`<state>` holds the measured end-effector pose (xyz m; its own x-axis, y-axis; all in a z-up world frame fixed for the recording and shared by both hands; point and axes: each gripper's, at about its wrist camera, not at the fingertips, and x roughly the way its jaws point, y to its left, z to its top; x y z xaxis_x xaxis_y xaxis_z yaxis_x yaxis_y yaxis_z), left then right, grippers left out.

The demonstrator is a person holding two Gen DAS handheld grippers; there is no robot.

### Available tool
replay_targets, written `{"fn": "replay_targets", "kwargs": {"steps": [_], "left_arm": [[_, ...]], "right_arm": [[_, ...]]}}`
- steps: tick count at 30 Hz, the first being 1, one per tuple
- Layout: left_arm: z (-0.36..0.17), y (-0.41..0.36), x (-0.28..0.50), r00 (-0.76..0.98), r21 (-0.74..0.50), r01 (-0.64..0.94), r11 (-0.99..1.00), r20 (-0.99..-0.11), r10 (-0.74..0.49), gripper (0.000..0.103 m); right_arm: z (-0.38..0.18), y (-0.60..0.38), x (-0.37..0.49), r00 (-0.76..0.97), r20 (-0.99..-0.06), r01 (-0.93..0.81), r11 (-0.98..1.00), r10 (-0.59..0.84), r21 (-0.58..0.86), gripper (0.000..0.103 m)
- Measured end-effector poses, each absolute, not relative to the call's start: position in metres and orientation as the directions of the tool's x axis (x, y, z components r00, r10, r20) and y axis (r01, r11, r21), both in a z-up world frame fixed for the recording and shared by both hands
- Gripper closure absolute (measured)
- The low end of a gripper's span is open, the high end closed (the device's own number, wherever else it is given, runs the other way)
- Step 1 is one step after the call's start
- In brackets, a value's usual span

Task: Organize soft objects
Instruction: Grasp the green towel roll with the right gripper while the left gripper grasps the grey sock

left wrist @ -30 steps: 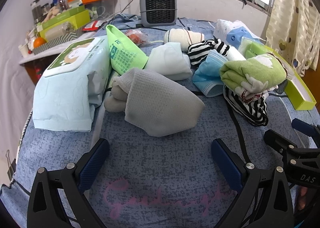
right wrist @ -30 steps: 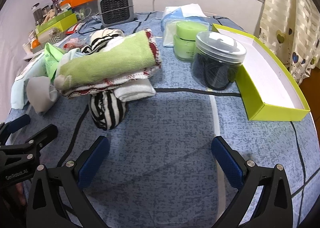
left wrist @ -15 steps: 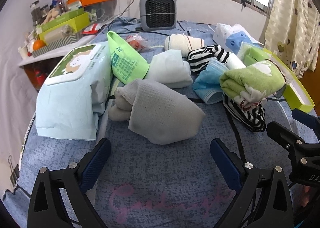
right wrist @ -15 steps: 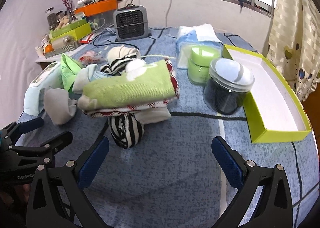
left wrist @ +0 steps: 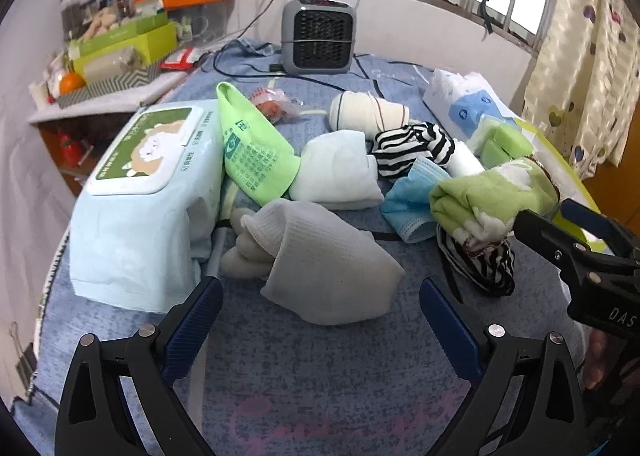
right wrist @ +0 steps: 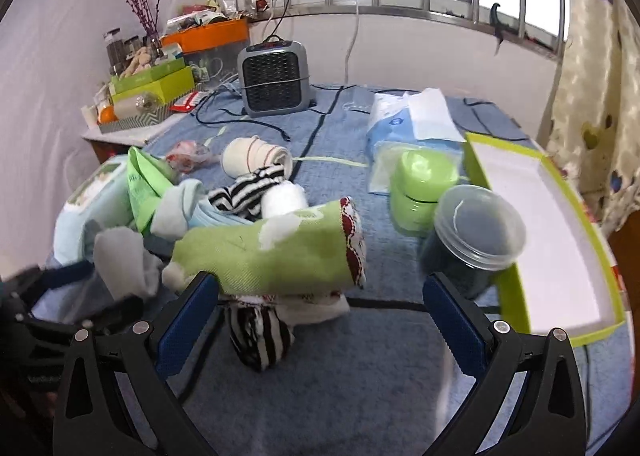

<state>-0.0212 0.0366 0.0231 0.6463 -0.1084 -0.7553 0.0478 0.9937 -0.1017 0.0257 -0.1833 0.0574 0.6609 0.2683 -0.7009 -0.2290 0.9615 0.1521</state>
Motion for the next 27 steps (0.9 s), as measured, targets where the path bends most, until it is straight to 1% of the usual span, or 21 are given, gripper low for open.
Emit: {"fn": "replay_targets", "kwargs": {"steps": [4,8,13,15,17,18,20,21,23,24,26,27], "left_arm": [[0.026,0.034,-0.018,0.653,-0.090,0.055,0.994,-0.750,-0.104,0.005],[0.027,0.034,-0.012,0.652,-0.106,0.047,0.993,-0.750,-0.111,0.005],[0.021,0.034,-0.005,0.633,-0.109,0.036,0.993,-0.767,-0.107,0.008],[0.019,0.034,-0.004,0.626,-0.114,0.034,0.993,-0.772,-0.110,0.012],[0.017,0.033,-0.002,0.623,-0.120,0.030,0.992,-0.774,-0.112,0.016],[0.016,0.033,-0.001,0.623,-0.121,0.032,0.992,-0.774,-0.114,0.016],[0.015,0.032,0.000,0.623,-0.126,0.032,0.992,-0.773,-0.118,0.018],[0.014,0.032,0.000,0.624,-0.127,0.033,0.991,-0.772,-0.120,0.020],[0.013,0.032,0.001,0.622,-0.135,0.036,0.990,-0.773,-0.128,0.024],[0.013,0.031,0.001,0.621,-0.141,0.040,0.989,-0.772,-0.136,0.029],[0.013,0.030,0.001,0.621,-0.138,0.048,0.989,-0.772,-0.138,0.032],[0.013,0.029,0.001,0.623,-0.133,0.050,0.990,-0.770,-0.135,0.034]], "right_arm": [[0.059,-0.186,0.031,0.661,-0.683,-0.240,0.950,0.311,0.200,0.000],[0.063,-0.192,0.036,0.658,-0.651,-0.251,0.925,0.379,0.285,0.000],[0.059,-0.190,0.042,0.636,-0.668,-0.244,0.922,0.385,0.299,0.000],[0.055,-0.185,0.043,0.621,-0.687,-0.250,0.926,0.377,0.282,0.007],[0.052,-0.184,0.044,0.606,-0.693,-0.265,0.920,0.392,0.289,0.022],[0.051,-0.182,0.045,0.595,-0.697,-0.272,0.917,0.400,0.293,0.023],[0.050,-0.181,0.044,0.597,-0.700,-0.274,0.920,0.392,0.281,0.037],[0.050,-0.181,0.043,0.594,-0.701,-0.281,0.918,0.395,0.279,0.039],[0.049,-0.182,0.041,0.593,-0.700,-0.286,0.916,0.399,0.281,0.048],[0.049,-0.182,0.040,0.592,-0.698,-0.288,0.915,0.403,0.283,0.049],[0.049,-0.183,0.039,0.595,-0.693,-0.291,0.913,0.407,0.286,0.055],[0.050,-0.183,0.037,0.598,-0.690,-0.293,0.913,0.407,0.284,0.057]]}}
